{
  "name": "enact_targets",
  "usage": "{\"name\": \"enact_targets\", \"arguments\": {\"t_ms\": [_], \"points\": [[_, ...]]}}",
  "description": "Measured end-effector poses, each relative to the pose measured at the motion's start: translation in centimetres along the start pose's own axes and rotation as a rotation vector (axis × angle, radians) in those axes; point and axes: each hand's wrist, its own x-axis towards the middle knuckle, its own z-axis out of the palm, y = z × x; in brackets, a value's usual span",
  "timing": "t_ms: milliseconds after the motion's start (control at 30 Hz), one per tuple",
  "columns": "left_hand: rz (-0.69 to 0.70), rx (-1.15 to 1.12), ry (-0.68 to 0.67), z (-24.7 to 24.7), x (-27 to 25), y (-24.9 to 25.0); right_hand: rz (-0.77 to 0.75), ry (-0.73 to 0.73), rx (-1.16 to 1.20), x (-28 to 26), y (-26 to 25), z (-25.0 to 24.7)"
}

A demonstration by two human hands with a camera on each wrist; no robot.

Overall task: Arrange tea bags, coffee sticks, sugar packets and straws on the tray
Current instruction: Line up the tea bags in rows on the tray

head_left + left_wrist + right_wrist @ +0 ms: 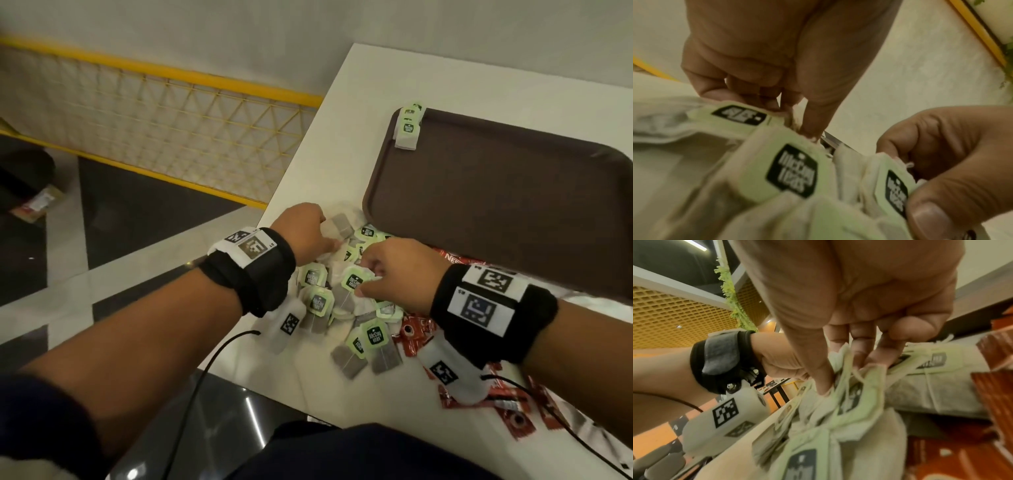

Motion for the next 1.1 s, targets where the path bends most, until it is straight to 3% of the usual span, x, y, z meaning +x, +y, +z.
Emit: {"name": "enact_targets", "arguments": {"t_ms": [333,500,633,733,833,1100], "points": [[0.097,-0.203,-0.029,-2.7,-2.0,0.5,-0.113,-0.023,0.422,-1.4,2.1,-2.8],[0.219,-0.362,-0.034,-3.7,-2.4,1.7,-0.172,-0.027,0.469,-2.0,3.4,-5.4],[0.279,-0.517,-0.151,-3.1,-1.5,4.0,-0.187,-0.058,0.424,-1.5,4.1,-7.4],[0.183,-0.899,-0.332,-2.2,-0.8,5.7,-0.176,-0.056,0.367,-0.7,4.6,-8.5],[0.101,-1.152,-0.381,-1.6,-0.2,6.5,-0.136,-0.051,0.333,0.0,5.4,-9.1],[0.227,-1.220,-0.536,-1.0,0.8,7.4,-0.203,-0.125,0.515,0.2,6.5,-10.2]]}}
